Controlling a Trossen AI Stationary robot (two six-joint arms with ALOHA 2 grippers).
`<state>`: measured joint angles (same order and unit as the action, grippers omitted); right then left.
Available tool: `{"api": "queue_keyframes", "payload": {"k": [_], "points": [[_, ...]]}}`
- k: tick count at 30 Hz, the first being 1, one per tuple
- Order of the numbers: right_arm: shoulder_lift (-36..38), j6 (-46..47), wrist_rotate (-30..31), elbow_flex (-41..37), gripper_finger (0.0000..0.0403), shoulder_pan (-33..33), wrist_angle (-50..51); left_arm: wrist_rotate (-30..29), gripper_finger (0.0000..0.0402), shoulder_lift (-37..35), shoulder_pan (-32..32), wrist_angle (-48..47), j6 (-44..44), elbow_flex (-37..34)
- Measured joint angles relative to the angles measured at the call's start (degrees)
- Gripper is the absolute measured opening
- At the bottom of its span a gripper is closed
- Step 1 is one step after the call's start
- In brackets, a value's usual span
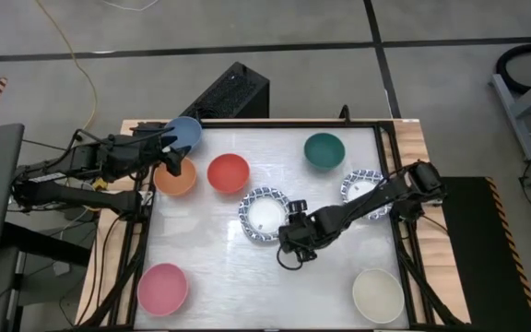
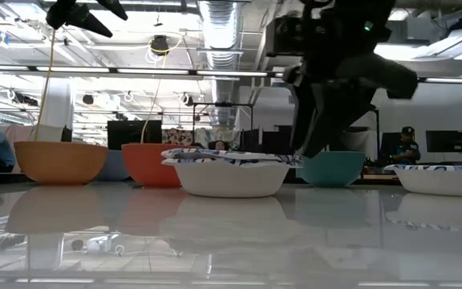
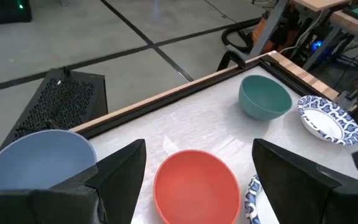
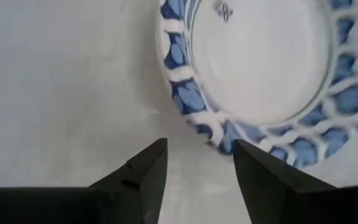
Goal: Nest bowls inside each other
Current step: Stack the white and blue plate on top of the white and blue bowl
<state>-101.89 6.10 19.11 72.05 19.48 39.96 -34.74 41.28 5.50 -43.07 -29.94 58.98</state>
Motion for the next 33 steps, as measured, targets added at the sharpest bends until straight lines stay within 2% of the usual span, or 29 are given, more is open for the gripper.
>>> {"api": "queue_keyframes", "payload": {"k": [3,8,11,16,18,23,26,30,33], "points": [[0.07,6.91,-4.1,1.53,0.0212,-1.04,4.36,0.51,0.0284,-0.02,0.01,0.0,-0.01,0.0],[0.07,24.14,-4.24,5.08,0.0214,-1.12,17.14,4.62,0.0284,-0.02,0.02,0.0,0.0,0.0],[0.07,36.64,-4.15,6.88,0.0214,-0.03,26.5,6.05,0.0284,-0.02,0.0,0.0,0.01,0.0],[0.07,65.24,-6.98,7.31,0.0212,2.68,47.62,6.25,0.0284,-0.02,0.02,0.02,-0.05,0.0],[0.14,71.22,-7.17,6.58,0.0212,3.65,50.21,7.25,0.0284,0.04,0.02,0.13,-0.08,0.0],[3.85,73.59,-7.26,2.77,0.0211,3.45,41.76,11.05,0.0284,0.89,1.28,0.55,0.43,0.0],[6.69,73.58,-6.59,0.37,0.0211,2.68,40.88,12.42,0.0284,1.55,2.38,0.55,0.32,0.0],[15.37,73.2,-4.21,-3.72,0.0211,1.31,40.48,12.91,0.0284,2.57,3.58,1.04,0.31,0.02],[24.07,72.89,-2.5,-9.02,0.0211,0.19,34.71,14.94,0.0284,3.65,4.55,2.08,0.94,0.02]]}}
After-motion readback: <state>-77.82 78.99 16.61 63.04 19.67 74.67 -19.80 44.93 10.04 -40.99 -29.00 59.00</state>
